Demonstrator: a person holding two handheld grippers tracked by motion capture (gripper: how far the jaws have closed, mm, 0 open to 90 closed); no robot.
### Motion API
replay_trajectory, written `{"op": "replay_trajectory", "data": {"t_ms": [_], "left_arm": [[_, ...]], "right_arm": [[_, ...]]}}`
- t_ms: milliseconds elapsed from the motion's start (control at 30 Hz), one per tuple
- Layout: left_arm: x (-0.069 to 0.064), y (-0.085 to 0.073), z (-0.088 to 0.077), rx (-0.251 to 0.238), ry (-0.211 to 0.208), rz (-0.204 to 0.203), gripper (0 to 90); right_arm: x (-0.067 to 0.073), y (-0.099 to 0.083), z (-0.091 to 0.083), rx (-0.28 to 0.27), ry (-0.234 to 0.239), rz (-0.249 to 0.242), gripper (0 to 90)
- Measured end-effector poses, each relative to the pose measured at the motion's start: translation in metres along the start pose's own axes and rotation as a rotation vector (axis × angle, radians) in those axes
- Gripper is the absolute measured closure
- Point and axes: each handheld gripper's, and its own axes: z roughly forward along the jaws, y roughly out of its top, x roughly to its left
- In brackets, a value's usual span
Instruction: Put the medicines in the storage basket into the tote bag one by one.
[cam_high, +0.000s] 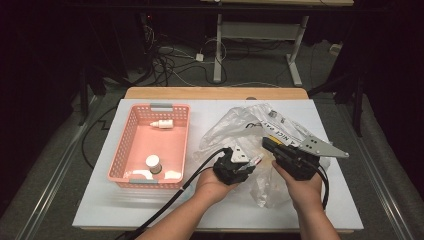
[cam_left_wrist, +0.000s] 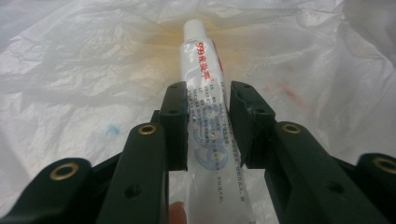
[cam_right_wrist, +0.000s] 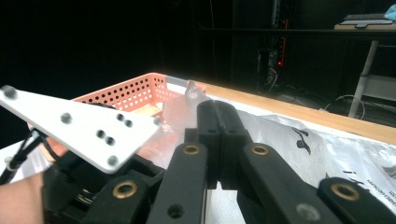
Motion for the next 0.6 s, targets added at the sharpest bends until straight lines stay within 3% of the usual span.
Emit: {"op": "replay_trajectory", "data": {"t_ms": [333,600], "left_arm": [[0.002,0.001,0.026,-0.015,0.002,-0.015,67.1],[0.005,0.006,0.038,-0.007,0.044,-0.018,67.1]], "right_arm": [[-0.001,0.0,0.001,-0.006,-0.001,0.009,90.0],[-0.003,0.0,-0.001,-0.007,-0.002,0.01,90.0]]}}
